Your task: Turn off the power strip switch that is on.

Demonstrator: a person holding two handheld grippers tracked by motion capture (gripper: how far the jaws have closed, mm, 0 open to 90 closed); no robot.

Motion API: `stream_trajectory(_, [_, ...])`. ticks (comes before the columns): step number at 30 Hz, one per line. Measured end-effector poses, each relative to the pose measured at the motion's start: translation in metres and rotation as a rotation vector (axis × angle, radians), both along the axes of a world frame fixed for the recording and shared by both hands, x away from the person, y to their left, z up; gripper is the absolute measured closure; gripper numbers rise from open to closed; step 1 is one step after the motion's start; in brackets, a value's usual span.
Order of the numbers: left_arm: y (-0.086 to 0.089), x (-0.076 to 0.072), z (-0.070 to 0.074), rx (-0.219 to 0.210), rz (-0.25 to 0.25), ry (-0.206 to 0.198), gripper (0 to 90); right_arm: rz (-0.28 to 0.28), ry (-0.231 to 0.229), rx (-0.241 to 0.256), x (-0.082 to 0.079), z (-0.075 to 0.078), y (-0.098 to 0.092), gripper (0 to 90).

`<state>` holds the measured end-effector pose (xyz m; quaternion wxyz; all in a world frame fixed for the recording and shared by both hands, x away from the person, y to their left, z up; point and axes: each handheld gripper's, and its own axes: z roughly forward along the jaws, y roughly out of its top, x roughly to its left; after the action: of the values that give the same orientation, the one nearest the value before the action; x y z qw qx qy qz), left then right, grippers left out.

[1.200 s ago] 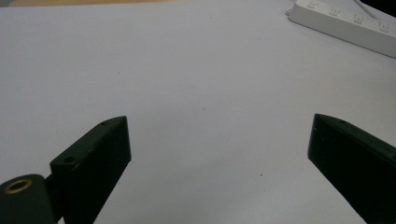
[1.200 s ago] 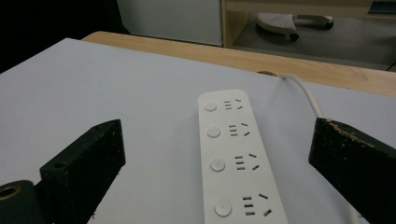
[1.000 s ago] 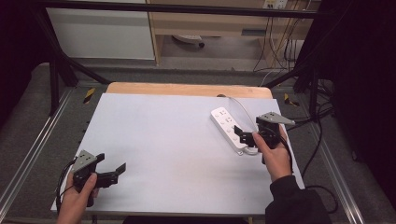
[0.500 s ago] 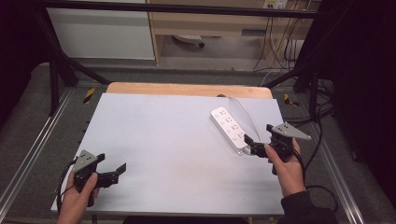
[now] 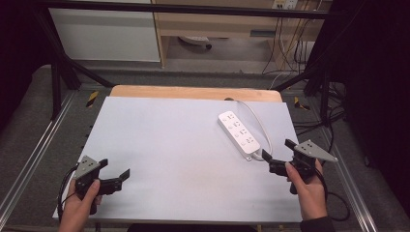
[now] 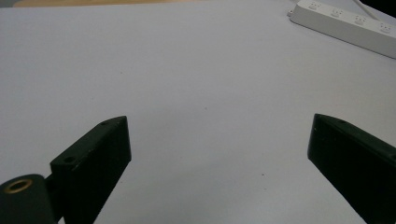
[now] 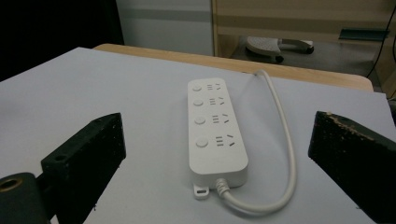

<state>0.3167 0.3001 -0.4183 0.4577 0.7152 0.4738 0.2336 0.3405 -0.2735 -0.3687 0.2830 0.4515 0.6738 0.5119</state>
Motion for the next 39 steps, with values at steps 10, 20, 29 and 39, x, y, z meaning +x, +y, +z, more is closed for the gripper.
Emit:
stream_trajectory(10, [0.0,0.0,0.0,-0.002,0.002,0.002,6.0,-0.019,0.013,0.02,-0.016,-0.017,-0.01,4.4])
stream_trajectory(20, [0.0,-0.001,0.0,0.002,0.002,0.001,6.0,-0.023,0.031,0.027,-0.025,-0.034,-0.014,4.5])
stream_trajectory(29, [-0.001,-0.001,0.001,0.005,-0.003,-0.005,6.0,-0.004,0.071,0.016,-0.029,-0.052,-0.008,4.5])
stream_trajectory(39, [-0.001,-0.002,0.001,0.002,-0.007,-0.006,6.0,0.047,0.126,-0.028,-0.024,-0.067,0.011,4.3])
